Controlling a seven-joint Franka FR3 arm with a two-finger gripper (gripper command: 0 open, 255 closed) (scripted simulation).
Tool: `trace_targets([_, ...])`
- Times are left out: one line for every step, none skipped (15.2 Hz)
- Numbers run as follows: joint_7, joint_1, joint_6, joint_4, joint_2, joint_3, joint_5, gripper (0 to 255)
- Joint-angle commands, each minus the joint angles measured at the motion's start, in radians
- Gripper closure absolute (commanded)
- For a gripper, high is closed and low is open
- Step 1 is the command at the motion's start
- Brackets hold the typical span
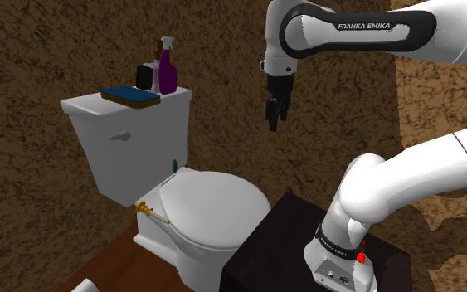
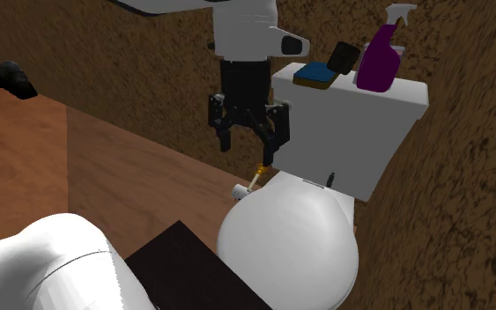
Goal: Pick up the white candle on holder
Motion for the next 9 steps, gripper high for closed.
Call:
trace_targets([0.0,0.0,0.0,0.0,0.0,0.0,0.0,0])
trace_targets([0.01,0.005,0.037,-0.02,0.012,0.006,0.006,0])
trace_targets([0.019,0.009,0.075,-0.038,0.025,0.013,0.011,0])
trace_targets([0.029,0.014,0.113,-0.056,0.04,0.019,0.016,0])
trace_targets([0.039,0.019,0.152,-0.072,0.057,0.026,0.02,0])
trace_targets([0.048,0.023,0.19,-0.086,0.075,0.033,0.025,0])
trace_targets([0.057,0.028,0.229,-0.099,0.095,0.04,0.029,0])
trace_targets([0.067,0.032,0.268,-0.111,0.117,0.047,0.032,0])
trace_targets([0.077,0.036,0.308,-0.121,0.14,0.054,0.035,0])
